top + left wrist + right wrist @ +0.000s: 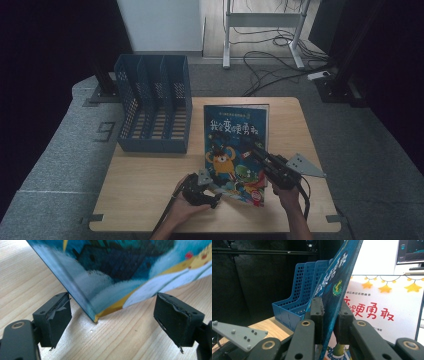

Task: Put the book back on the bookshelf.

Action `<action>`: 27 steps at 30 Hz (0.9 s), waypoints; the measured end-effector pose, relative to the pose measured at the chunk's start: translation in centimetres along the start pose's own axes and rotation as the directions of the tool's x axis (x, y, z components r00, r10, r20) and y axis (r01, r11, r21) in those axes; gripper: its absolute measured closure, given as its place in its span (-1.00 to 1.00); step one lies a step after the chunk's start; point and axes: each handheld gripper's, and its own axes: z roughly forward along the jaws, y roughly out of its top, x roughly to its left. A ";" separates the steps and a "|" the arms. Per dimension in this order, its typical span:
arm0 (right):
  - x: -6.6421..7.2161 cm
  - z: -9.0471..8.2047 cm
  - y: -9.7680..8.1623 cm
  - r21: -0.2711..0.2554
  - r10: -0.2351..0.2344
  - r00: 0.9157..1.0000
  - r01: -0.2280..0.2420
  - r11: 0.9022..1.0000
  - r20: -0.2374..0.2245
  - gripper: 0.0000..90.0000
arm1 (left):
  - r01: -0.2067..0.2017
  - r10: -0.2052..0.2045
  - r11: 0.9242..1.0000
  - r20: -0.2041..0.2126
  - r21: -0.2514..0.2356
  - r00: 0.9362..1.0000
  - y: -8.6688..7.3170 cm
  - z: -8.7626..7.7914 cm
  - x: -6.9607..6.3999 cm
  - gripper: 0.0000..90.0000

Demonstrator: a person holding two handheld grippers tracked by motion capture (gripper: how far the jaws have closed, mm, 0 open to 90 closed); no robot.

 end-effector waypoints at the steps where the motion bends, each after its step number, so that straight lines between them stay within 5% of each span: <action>1: -0.1 0.0 0.0 0.000 0.003 1.000 -0.003 1.000 -0.002 0.75 | 0.002 -0.002 1.000 -0.006 0.003 1.000 0.0 0.1 0.0 -0.68; 8: 0.2 0.0 0.0 -0.002 -0.005 1.000 0.005 1.000 0.000 0.75 | 0.013 -0.013 1.000 -0.027 0.000 1.000 -0.1 0.6 0.0 -0.69; 15: 1.2 0.1 0.4 -0.015 -0.070 0.998 0.070 0.997 0.004 0.75 | 0.053 -0.053 0.998 -0.011 0.024 0.999 0.4 1.2 0.8 -0.75; 27: 0.5 -0.1 0.2 -0.015 -0.045 0.999 0.045 0.999 -0.021 0.76 | 0.061 -0.061 0.998 -0.010 0.007 0.998 0.0 1.0 0.8 -0.67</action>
